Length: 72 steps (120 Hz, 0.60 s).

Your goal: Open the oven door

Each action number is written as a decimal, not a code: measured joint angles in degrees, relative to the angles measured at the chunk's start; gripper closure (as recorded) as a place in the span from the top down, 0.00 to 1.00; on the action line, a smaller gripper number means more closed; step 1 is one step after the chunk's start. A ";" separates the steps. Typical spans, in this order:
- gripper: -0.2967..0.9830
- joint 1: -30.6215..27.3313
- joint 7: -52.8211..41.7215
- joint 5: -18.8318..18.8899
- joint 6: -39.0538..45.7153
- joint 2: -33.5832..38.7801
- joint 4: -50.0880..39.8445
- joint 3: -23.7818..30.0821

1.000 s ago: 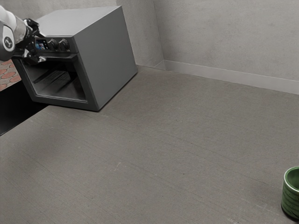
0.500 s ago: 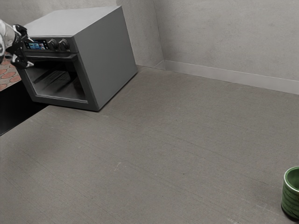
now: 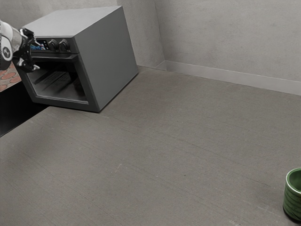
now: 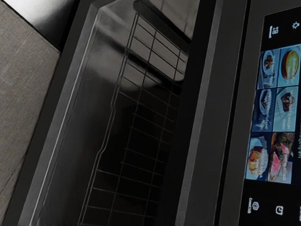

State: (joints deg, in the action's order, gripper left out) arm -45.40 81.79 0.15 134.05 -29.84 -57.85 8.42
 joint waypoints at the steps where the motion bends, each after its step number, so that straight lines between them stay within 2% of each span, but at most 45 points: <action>1: 0.77 0.00 -0.01 0.00 0.05 -0.06 0.00 0.06; 72: 0.77 0.79 -0.37 -0.36 2.75 -2.64 -1.49 0.55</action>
State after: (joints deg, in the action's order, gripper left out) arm -44.61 81.43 -0.21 136.80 -32.48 -59.34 8.96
